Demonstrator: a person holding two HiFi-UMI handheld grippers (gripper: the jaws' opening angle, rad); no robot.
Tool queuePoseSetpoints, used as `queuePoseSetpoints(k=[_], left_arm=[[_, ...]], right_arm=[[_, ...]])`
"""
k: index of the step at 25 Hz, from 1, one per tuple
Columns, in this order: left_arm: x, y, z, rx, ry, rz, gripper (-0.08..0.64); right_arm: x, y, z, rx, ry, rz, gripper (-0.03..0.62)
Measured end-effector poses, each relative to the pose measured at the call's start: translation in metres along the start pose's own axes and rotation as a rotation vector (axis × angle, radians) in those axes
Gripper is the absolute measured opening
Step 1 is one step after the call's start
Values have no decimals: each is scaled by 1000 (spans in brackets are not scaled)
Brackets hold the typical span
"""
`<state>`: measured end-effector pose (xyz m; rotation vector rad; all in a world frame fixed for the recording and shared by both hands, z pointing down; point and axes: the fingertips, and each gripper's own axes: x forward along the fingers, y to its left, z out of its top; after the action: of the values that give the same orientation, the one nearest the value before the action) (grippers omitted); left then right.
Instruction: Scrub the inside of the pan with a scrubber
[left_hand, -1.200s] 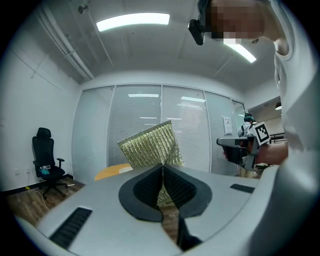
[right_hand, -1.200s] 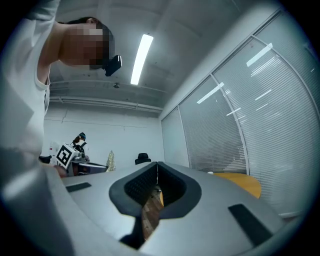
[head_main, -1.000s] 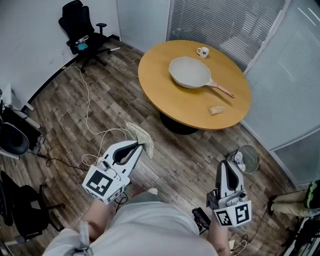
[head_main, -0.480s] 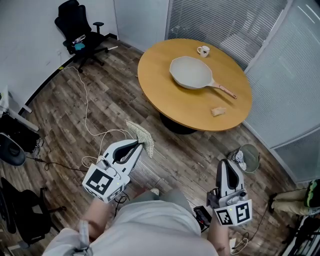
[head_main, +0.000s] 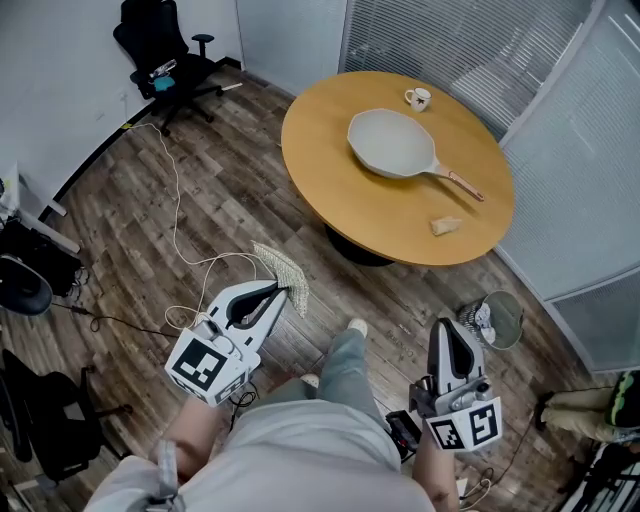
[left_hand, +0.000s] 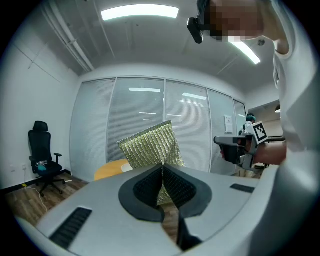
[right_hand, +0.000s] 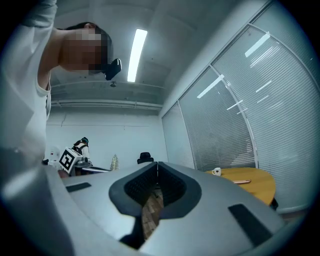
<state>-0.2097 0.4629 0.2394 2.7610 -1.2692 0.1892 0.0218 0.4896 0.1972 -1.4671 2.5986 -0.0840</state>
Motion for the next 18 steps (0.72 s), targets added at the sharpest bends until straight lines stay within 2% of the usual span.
queuePoseSetpoints(k=[7,18], left_arm=[[18,18,5,-4,-7,37,17],[87,43,25,-3,-23,66,17]], right_arm=[[33,-18,-1,-9,9,41,20],[88,-81,6,-6,14,85,20]])
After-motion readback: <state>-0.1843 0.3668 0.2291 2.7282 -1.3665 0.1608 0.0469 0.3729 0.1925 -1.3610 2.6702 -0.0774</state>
